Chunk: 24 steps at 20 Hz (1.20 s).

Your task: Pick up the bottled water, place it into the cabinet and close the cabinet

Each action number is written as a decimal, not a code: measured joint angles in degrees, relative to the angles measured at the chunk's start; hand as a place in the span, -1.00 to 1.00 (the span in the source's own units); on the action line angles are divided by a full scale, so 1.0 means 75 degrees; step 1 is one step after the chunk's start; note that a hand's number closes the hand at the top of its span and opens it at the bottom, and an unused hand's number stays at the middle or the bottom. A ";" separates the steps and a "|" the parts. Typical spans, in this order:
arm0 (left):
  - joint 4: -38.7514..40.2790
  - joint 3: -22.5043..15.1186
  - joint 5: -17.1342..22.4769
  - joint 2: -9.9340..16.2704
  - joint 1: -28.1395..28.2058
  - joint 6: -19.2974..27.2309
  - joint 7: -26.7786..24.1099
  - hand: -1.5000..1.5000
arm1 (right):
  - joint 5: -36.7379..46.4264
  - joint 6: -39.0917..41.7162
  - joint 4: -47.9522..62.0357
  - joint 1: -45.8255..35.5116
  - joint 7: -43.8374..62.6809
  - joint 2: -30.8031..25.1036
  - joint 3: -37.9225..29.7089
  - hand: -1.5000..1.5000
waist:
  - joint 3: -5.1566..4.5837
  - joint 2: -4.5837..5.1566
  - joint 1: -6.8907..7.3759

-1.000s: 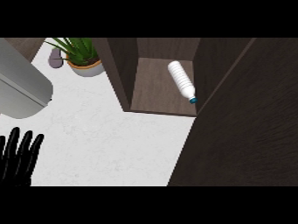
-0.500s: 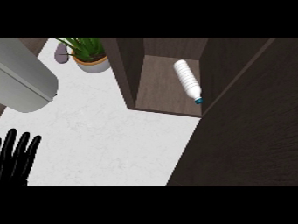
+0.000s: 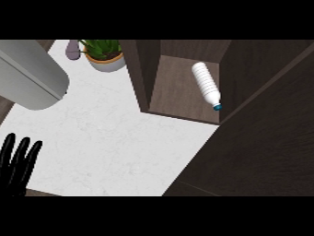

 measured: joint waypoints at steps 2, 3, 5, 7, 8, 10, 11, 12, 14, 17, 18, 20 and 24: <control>0.0038 0.0064 0.0032 0.0012 0.0016 -0.0028 -0.0018 -1.00 | -0.0246 -0.0147 0.0047 0.0112 -0.0032 -0.0006 -0.0072 1.00 | 0.0006 -0.0019 -0.0072; 0.0034 0.0077 0.0044 0.0024 0.0047 -0.0043 -0.0020 -1.00 | -0.0304 -0.0244 0.0052 0.0173 -0.0071 -0.0001 -0.0154 1.00 | 0.0009 -0.0033 -0.0111; 0.0044 0.0132 0.0065 0.0030 0.0087 -0.0040 -0.0036 -1.00 | -0.0352 -0.0465 0.0058 0.0284 -0.0201 0.0026 -0.0316 1.00 | 0.0015 -0.0064 -0.0217; 0.0072 0.0179 0.0090 0.0028 0.0116 -0.0046 -0.0056 -1.00 | -0.0358 -0.0685 0.0096 0.0355 -0.0320 0.0092 -0.0510 1.00 | 0.0012 -0.0082 -0.0313; 0.0083 0.0196 0.0088 0.0032 0.0160 -0.0056 -0.0080 -1.00 | -0.0352 -0.0817 0.0132 0.0389 -0.0401 0.0133 -0.0641 1.00 | 0.0013 -0.0095 -0.0340; 0.0095 0.0236 0.0122 0.0041 0.0227 -0.0085 -0.0102 -1.00 | -0.0375 -0.1093 0.0201 0.0407 -0.0549 0.0195 -0.0972 1.00 | 0.0016 -0.0101 -0.0380; 0.0097 0.0249 0.0134 0.0034 0.0233 -0.0092 -0.0112 -1.00 | -0.0392 -0.1222 0.0270 0.0364 -0.0624 0.0222 -0.1189 1.00 | 0.0020 -0.0087 -0.0386; 0.0098 0.0245 0.0139 0.0033 0.0260 -0.0116 -0.0126 -1.00 | -0.0423 -0.1404 0.0390 0.0305 -0.0682 0.0254 -0.1451 1.00 | 0.0025 -0.0084 -0.0386; 0.0117 0.0270 0.0188 0.0054 0.0268 -0.0183 -0.0118 -1.00 | -0.0481 -0.1748 0.0695 0.0076 -0.0805 0.0326 -0.1922 1.00 | 0.0032 -0.0066 -0.0364; 0.0152 0.0325 0.0253 0.0088 0.0230 -0.0287 -0.0108 -1.00 | -0.0378 -0.2644 0.1441 -0.0620 -0.0890 0.0654 -0.2275 1.00 | 0.0042 -0.0054 -0.0284; 0.0155 0.0311 0.0255 0.0100 0.0246 -0.0320 -0.0099 -1.00 | -0.0337 -0.2990 0.1717 -0.0929 -0.0900 0.0747 -0.2349 1.00 | 0.0047 -0.0060 -0.0250; 0.0172 0.0314 0.0275 0.0091 0.0192 -0.0347 -0.0080 -1.00 | -0.0306 -0.3628 0.2317 -0.1620 -0.0953 0.0879 -0.2498 1.00 | 0.0058 -0.0062 -0.0217; 0.0271 0.0305 0.0294 0.0080 0.0117 -0.0446 -0.0060 -1.00 | -0.0445 -0.4731 0.3691 -0.3190 -0.1023 0.1005 -0.2824 1.00 | 0.0077 -0.0081 -0.0176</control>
